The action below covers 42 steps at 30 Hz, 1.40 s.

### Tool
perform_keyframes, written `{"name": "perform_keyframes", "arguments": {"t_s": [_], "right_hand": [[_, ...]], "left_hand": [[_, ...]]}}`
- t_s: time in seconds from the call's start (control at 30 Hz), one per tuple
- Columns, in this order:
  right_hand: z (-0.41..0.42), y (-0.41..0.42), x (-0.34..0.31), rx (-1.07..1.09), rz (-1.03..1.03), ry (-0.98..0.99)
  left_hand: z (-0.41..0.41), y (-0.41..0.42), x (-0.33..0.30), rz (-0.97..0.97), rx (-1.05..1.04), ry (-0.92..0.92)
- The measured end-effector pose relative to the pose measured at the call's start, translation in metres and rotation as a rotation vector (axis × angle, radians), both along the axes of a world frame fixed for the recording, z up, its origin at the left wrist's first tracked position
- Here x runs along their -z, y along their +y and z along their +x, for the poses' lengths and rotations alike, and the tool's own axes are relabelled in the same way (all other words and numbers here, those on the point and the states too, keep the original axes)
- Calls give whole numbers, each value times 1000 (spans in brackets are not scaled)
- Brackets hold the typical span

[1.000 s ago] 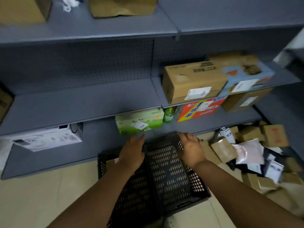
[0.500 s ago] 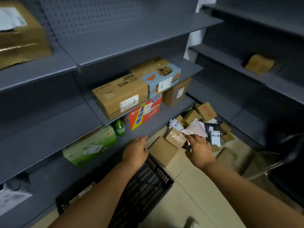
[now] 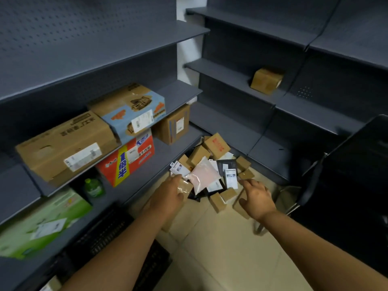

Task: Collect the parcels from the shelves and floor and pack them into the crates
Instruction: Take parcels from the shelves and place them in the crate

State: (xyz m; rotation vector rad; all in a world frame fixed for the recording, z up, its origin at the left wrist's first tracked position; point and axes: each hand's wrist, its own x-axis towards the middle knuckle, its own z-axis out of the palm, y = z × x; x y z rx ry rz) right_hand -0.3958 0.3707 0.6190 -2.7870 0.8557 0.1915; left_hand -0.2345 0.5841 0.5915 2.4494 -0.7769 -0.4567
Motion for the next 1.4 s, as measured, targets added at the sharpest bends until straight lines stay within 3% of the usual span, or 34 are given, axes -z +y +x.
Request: {"name": "perform_keyframes", "arguments": {"t_s": [0.27,0.87,1.03,1.4], "right_hand": [[21,-113,13,15,23,49],[171,-277,46,184,156,46],[201,-323,63,221,181,70],[288,-445,142,72,285,124]], "left_hand": [[21,-78,20,43,4,-37],[198,-281,38,4,88,116],[230,-337,49,89,135,106],[293,-457,116,156,88,172]]}}
